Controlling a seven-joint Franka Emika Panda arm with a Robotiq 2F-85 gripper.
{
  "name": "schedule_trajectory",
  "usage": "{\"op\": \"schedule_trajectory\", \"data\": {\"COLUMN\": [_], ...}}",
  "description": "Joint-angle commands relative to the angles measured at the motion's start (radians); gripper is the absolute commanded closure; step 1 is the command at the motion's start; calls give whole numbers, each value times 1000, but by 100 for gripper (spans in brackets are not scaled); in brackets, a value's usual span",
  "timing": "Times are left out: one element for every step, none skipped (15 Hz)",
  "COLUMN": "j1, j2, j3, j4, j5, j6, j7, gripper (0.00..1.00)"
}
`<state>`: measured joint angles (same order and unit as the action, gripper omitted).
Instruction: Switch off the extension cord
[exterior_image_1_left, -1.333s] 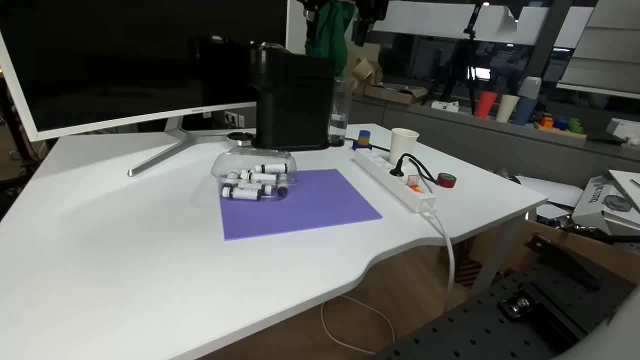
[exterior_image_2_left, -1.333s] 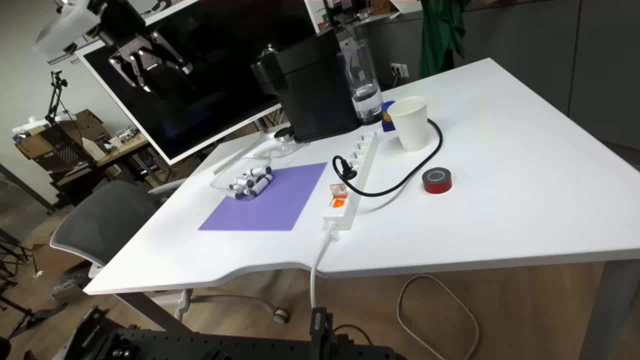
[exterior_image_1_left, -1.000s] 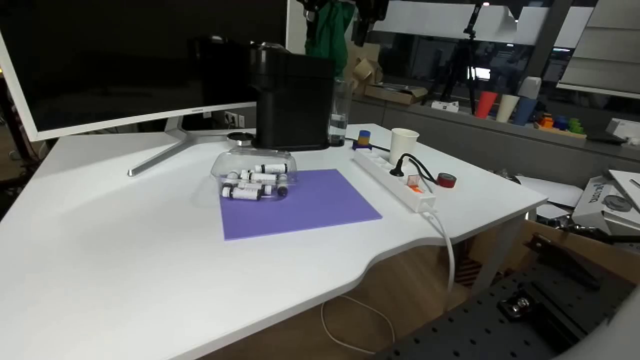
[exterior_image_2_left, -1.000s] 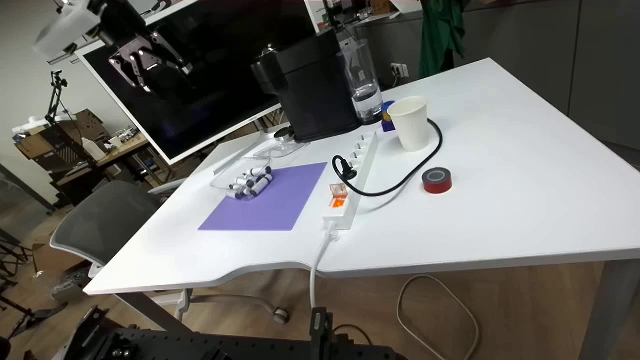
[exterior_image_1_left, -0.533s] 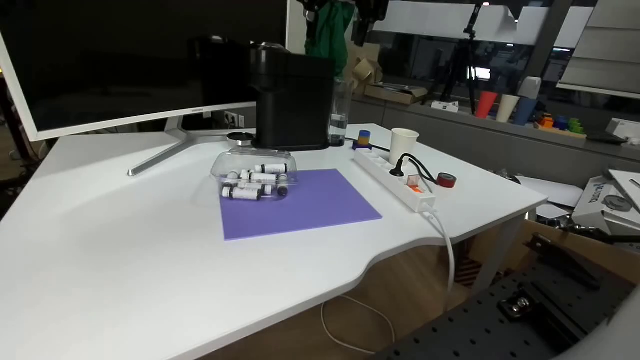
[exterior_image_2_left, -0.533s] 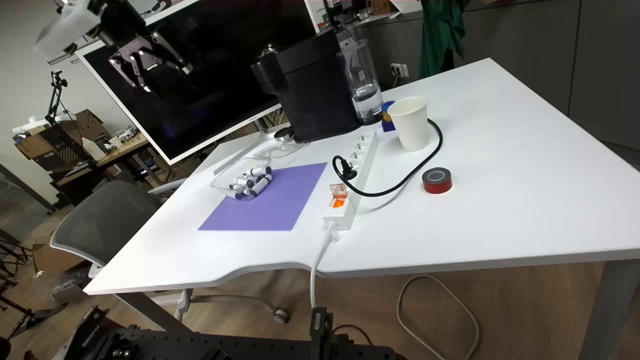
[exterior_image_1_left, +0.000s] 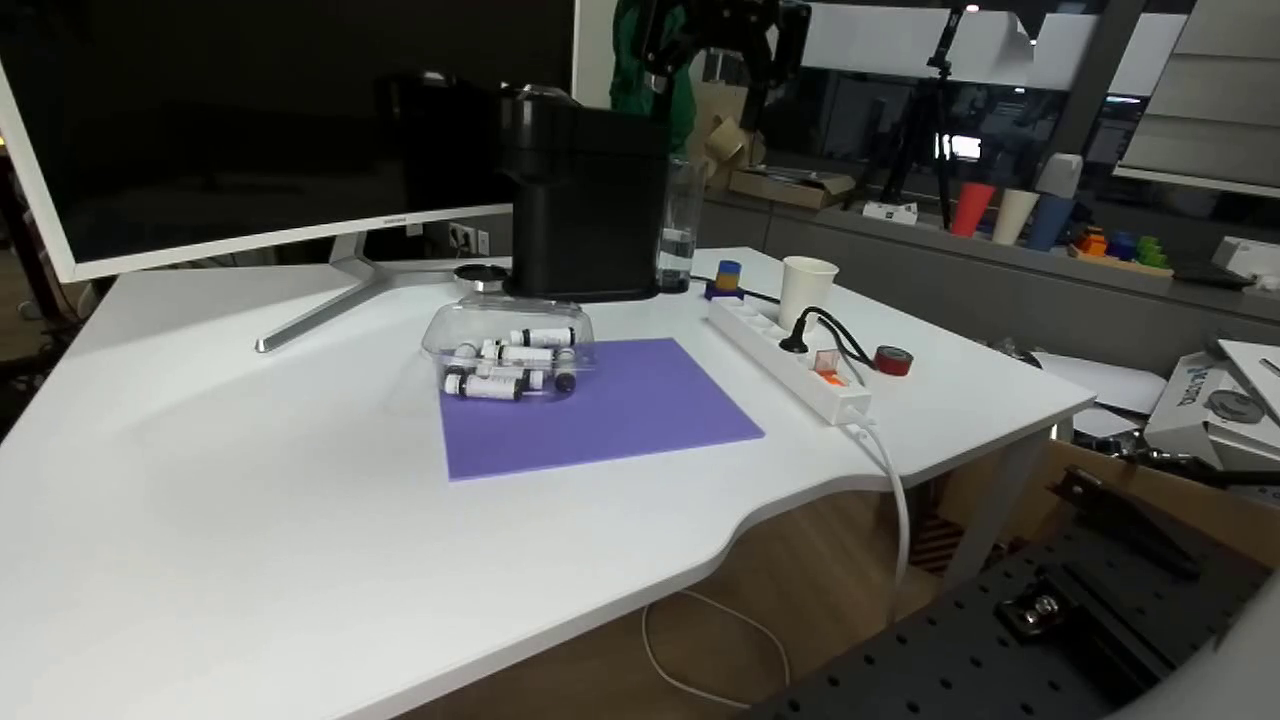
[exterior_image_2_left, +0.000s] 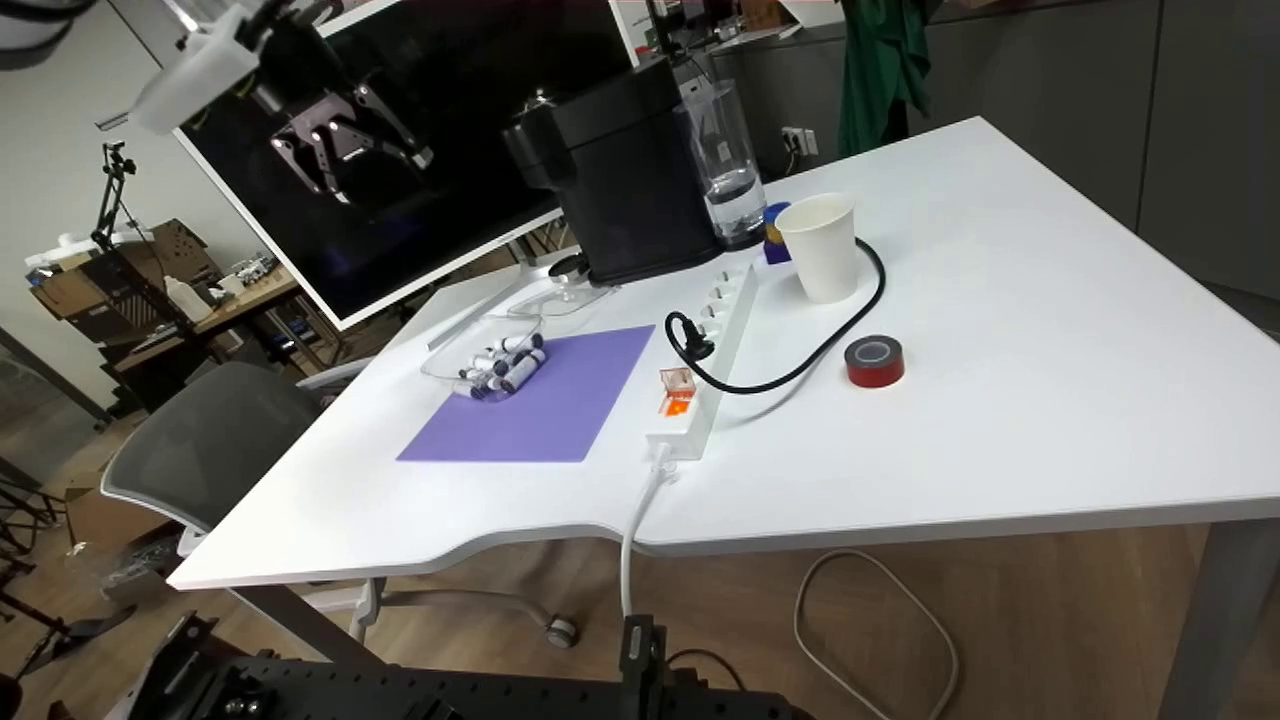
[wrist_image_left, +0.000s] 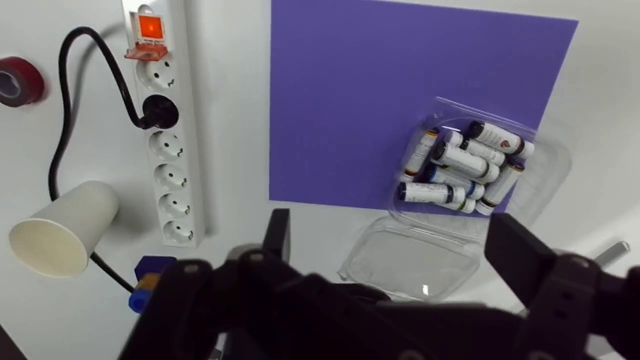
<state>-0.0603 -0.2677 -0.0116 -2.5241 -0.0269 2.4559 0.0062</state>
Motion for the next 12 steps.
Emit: {"op": "schedule_trajectory", "data": {"j1": [-47,-65,-79,-91,-100,-110,-118,-126,-132,-135,-131,-127], "j2": [92,128,163,205,242,283,319,357,389,415,423,395], "j3": [-50,-65,-80,-99,-115,-130,-141,-153,-165,-177,-189,-175], "j4": [-7,-10,-9,-9,-6,-5,-2,2,6,10,17,-11], "j5": [-49,-67,-84,-94,-93,-94,-107,-129,-158,-184,-198,-158], "j6": [62,86,107,134,157,192,219,243,261,273,270,269], "j7": [-14,-17,-23,-43,-64,-89,-104,-120,-131,-131,-97,-126], "gripper": [0,0,0,0,0,0,0,0,0,0,0,0]}}
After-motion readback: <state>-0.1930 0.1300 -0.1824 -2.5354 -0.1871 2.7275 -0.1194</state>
